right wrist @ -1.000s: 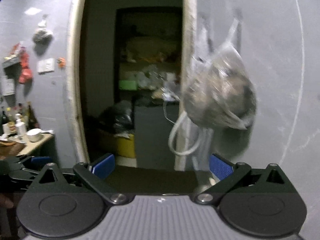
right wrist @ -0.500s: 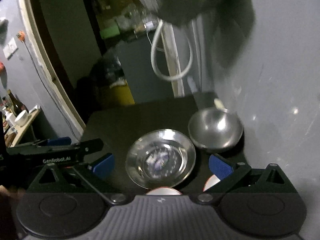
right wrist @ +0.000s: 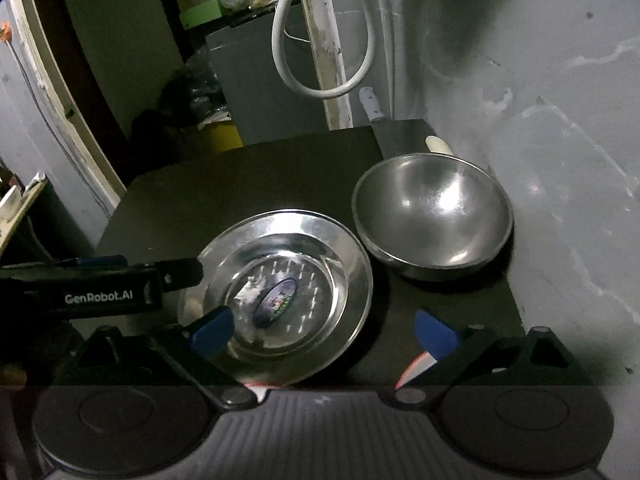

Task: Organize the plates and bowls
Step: 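Close both grippers on the rim of the sticker-labelled steel plate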

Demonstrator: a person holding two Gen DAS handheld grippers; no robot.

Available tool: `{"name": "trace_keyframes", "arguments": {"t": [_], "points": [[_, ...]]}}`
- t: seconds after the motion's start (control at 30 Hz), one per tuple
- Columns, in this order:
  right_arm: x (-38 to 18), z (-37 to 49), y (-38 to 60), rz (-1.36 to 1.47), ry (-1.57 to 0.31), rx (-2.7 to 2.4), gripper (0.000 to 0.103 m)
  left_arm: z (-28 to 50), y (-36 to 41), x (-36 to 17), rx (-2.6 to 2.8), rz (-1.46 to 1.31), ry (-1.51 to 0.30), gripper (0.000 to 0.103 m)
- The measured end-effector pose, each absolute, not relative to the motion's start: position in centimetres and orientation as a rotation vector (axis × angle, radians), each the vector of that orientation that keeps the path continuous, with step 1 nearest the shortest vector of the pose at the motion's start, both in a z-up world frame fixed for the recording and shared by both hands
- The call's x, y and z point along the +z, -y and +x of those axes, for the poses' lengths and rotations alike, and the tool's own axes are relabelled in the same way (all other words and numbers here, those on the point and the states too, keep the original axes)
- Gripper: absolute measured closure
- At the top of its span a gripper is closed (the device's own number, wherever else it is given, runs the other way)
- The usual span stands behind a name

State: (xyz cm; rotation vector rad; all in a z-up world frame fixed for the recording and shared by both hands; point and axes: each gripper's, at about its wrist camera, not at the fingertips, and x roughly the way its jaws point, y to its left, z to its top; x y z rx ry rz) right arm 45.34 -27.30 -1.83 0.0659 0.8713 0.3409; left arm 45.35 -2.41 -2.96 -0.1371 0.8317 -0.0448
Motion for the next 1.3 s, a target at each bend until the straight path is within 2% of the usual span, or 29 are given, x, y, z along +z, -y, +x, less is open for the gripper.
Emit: {"name": "trace_keyframes", "arguments": {"t": [0.23, 0.43, 0.73, 0.8, 0.93, 1.17, 1.23, 1.27, 1.3], "points": [[-3.1, 46.9, 27.0, 0.043, -0.892, 0.336, 0.010, 46.0, 3.2, -3.8, -0.064, -0.152, -0.846, 0.002], [-3.8, 47.4, 26.9, 0.037, -0.904, 0.341, 0.016, 46.1, 3.1, -4.3, -0.060, -0.165, -0.858, 0.013], [-4.6, 47.7, 27.1, 0.061, -0.920, 0.357, 0.023, 45.9, 3.3, -4.6, -0.106, -0.173, -0.869, 0.042], [-4.7, 47.8, 27.1, 0.069, -0.925, 0.357, 0.024, 45.9, 3.3, -4.7, -0.108, -0.181, -0.881, 0.051], [-4.8, 47.9, 27.1, 0.072, -0.933, 0.359, 0.031, 45.9, 3.3, -5.0, -0.086, -0.174, -0.898, 0.055], [-5.0, 47.9, 27.0, 0.075, -0.937, 0.356, 0.047, 45.6, 2.9, -5.3, -0.069, -0.172, -0.911, 0.066], [-5.0, 47.8, 27.0, 0.079, -0.938, 0.358, 0.052, 45.5, 2.7, -5.3, -0.084, -0.188, -0.914, 0.073], [-5.0, 47.8, 27.0, 0.079, -0.938, 0.359, 0.056, 45.4, 2.6, -5.3, -0.098, -0.200, -0.916, 0.080], [-5.0, 47.8, 27.0, 0.079, -0.938, 0.360, 0.058, 45.6, 2.7, -5.3, -0.101, -0.206, -0.917, 0.080]]}}
